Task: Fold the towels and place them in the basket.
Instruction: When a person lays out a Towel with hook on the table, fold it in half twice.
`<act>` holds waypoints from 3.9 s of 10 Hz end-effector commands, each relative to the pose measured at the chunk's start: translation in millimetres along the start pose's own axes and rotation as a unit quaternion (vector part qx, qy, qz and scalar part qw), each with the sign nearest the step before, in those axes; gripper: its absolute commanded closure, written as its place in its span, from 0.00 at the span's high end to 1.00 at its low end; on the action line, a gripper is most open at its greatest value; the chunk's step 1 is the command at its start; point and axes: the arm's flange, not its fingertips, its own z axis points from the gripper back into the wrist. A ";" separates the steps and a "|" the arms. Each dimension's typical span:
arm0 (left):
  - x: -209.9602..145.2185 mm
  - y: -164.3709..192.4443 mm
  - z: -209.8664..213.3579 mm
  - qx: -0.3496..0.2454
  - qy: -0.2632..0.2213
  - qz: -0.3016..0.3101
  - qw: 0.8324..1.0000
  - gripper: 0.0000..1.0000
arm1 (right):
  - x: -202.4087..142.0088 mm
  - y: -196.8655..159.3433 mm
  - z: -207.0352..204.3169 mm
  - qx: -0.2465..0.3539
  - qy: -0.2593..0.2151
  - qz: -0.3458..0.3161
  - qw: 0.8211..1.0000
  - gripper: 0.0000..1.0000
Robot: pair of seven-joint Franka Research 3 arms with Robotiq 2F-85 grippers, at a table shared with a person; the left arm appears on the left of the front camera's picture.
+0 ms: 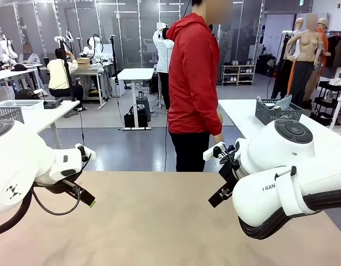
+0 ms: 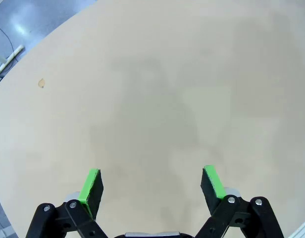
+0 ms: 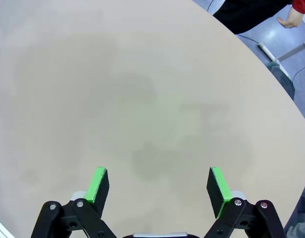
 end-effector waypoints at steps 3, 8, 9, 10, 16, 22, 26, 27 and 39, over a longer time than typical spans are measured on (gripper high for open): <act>21.4 -16.1 6.2 0.002 -0.006 -0.058 0.998 1.00 | 12.5 1.9 7.0 0.005 0.008 0.047 0.999 1.00; 64.4 -82.8 9.3 -0.054 -0.005 -0.267 0.962 1.00 | 37.6 31.9 26.9 0.069 0.024 0.212 0.975 1.00; 69.7 -88.4 11.1 -0.066 -0.002 -0.311 0.948 1.00 | 37.8 34.1 26.7 0.077 0.029 0.238 0.968 1.00; 74.0 -91.1 12.3 -0.074 -0.002 -0.345 0.936 1.00 | 38.3 35.2 25.2 0.093 0.022 0.266 0.959 1.00; 78.8 -82.6 16.0 -0.124 0.013 -0.438 0.890 1.00 | 51.0 36.9 15.2 0.143 0.034 0.372 0.917 1.00; 73.3 -86.2 10.7 -0.116 0.018 -0.437 0.892 1.00 | 49.6 42.7 17.9 0.136 0.038 0.367 0.919 1.00; 72.8 -87.5 10.1 -0.115 0.025 -0.439 0.891 1.00 | 51.3 44.0 17.0 0.132 0.044 0.370 0.918 1.00; 81.9 -81.5 10.6 -0.128 0.020 -0.444 0.886 1.00 | 58.4 35.9 14.7 0.135 0.054 0.370 0.917 1.00; 134.0 26.7 147.4 -0.250 -0.096 -0.425 0.865 1.00 | 53.6 -93.0 156.8 0.242 -0.035 0.334 0.911 1.00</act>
